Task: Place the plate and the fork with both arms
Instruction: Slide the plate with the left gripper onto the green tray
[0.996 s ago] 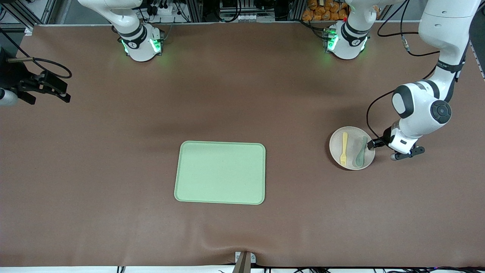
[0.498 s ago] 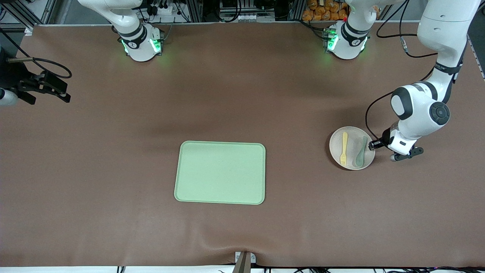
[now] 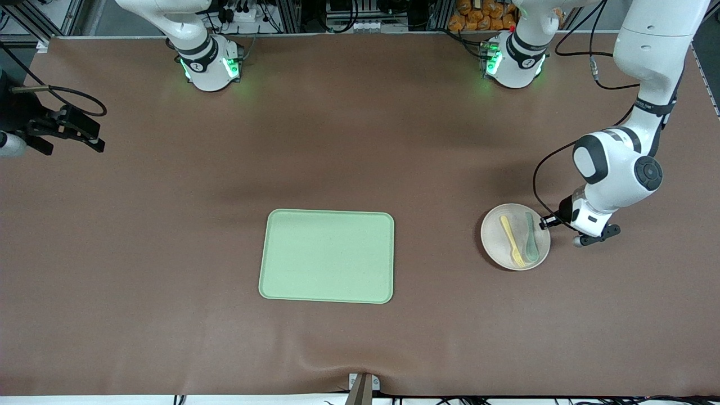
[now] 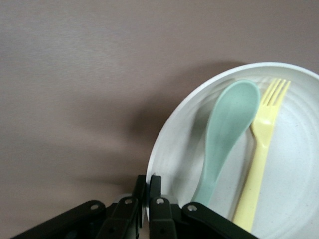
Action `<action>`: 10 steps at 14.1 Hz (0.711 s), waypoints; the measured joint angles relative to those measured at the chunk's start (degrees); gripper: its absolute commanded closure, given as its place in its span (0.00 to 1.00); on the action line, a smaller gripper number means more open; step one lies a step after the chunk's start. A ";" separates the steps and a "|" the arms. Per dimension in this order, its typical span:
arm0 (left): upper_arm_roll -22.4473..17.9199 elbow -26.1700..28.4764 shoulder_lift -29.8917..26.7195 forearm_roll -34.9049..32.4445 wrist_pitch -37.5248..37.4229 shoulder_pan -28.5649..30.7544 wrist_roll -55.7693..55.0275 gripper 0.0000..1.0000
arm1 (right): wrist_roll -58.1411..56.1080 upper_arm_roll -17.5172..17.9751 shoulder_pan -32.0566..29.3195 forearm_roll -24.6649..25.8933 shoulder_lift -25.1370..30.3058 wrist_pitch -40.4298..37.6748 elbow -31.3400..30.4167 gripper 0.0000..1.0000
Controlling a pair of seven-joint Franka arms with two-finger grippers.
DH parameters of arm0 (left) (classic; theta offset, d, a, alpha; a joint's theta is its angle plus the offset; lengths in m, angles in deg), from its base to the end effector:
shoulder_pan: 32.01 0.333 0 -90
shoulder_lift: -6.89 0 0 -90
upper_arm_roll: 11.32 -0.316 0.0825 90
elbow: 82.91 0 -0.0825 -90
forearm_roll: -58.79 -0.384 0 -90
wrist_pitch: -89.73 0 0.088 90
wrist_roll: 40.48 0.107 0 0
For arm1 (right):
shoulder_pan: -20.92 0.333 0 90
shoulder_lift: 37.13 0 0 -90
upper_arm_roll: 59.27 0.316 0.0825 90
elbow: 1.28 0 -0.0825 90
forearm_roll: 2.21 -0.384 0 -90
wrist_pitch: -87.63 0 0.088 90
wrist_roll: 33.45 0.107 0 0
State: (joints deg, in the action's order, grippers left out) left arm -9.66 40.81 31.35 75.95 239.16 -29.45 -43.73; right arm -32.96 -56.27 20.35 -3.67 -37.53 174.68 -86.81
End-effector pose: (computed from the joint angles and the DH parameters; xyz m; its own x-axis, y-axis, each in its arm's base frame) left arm 0.5678 0.0151 0.1982 0.9456 0.3251 -0.0108 0.3222 -0.9319 0.1667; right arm 0.5513 0.0261 0.6527 0.9992 0.0351 0.0194 0.0356 -0.9990 -0.0259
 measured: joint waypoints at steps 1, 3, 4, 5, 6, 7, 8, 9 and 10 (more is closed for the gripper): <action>0.33 -0.37 0.07 0.11 0.00 -0.03 0.00 1.00 | 0.00 0.00 0.00 0.00 0.00 0.00 0.00 0.00; 1.62 -1.35 0.08 0.22 0.00 0.03 -0.03 1.00 | 0.00 -0.01 0.00 0.00 -0.01 0.00 0.00 0.00; 2.66 -2.10 0.09 0.56 0.00 0.03 -0.23 1.00 | 0.00 -0.01 0.00 0.00 -0.01 0.00 0.00 0.00; 3.84 -2.89 0.11 1.28 0.00 -0.02 -0.55 1.00 | 0.00 -0.01 0.00 0.00 -0.02 0.00 0.00 0.00; 5.14 -3.74 0.14 2.06 0.00 -0.09 -1.03 1.00 | 0.00 -0.01 0.00 0.00 -0.02 0.00 0.00 0.00; 6.66 -4.80 0.16 2.48 -0.01 -0.22 -1.57 1.00 | 0.00 -0.01 0.00 0.00 -0.03 0.00 0.00 0.00; 8.31 -5.93 0.18 2.58 -0.02 -0.35 -2.39 1.00 | 0.00 -0.01 0.00 0.00 -0.03 0.00 0.01 0.00; 9.96 -7.19 0.22 2.59 -0.04 -0.53 -3.32 1.00 | 0.00 -0.01 0.00 -0.01 -0.04 0.00 0.01 0.00; 11.31 -8.66 0.28 2.60 -0.21 -1.03 -4.36 1.00 | 0.00 -0.02 0.00 -0.01 -0.04 0.00 0.02 0.00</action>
State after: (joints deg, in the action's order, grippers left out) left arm 1.66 32.15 31.63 78.55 238.95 -30.48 -48.09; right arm -32.96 -56.28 20.35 -3.67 -37.57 174.68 -86.79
